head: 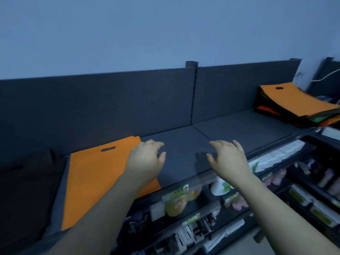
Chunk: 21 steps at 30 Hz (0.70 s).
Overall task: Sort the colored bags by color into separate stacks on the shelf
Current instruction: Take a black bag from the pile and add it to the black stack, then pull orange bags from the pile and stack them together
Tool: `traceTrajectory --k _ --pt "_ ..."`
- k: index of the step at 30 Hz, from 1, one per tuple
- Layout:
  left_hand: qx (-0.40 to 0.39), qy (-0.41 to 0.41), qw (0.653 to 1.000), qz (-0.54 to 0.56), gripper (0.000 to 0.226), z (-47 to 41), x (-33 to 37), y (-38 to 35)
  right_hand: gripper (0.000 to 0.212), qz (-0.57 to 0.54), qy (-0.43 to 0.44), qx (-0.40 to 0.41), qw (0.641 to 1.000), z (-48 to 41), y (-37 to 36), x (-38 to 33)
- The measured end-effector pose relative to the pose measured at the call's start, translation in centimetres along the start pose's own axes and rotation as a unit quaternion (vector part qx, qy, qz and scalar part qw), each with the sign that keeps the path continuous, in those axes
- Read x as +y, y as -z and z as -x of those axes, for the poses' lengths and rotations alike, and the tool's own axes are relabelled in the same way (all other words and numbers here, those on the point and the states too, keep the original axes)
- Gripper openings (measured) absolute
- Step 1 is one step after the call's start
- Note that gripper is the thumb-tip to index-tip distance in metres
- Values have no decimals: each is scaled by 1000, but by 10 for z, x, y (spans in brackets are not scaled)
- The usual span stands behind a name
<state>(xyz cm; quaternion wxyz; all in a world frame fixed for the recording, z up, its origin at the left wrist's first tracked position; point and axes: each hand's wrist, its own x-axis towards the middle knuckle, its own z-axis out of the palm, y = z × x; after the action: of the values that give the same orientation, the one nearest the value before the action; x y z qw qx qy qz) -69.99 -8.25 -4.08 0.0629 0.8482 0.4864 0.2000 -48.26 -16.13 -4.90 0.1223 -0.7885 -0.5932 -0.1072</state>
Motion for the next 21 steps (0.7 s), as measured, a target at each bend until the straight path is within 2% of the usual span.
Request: traceTrajectory --k 10,21 --pt "14 -44 998 47 42 -78 161 -76 42 25 -48 9 999 -19 22 190" --pt "-11 -78 994 74 42 -185 244 -134 47 33 -116 15 993 -82 16 311"
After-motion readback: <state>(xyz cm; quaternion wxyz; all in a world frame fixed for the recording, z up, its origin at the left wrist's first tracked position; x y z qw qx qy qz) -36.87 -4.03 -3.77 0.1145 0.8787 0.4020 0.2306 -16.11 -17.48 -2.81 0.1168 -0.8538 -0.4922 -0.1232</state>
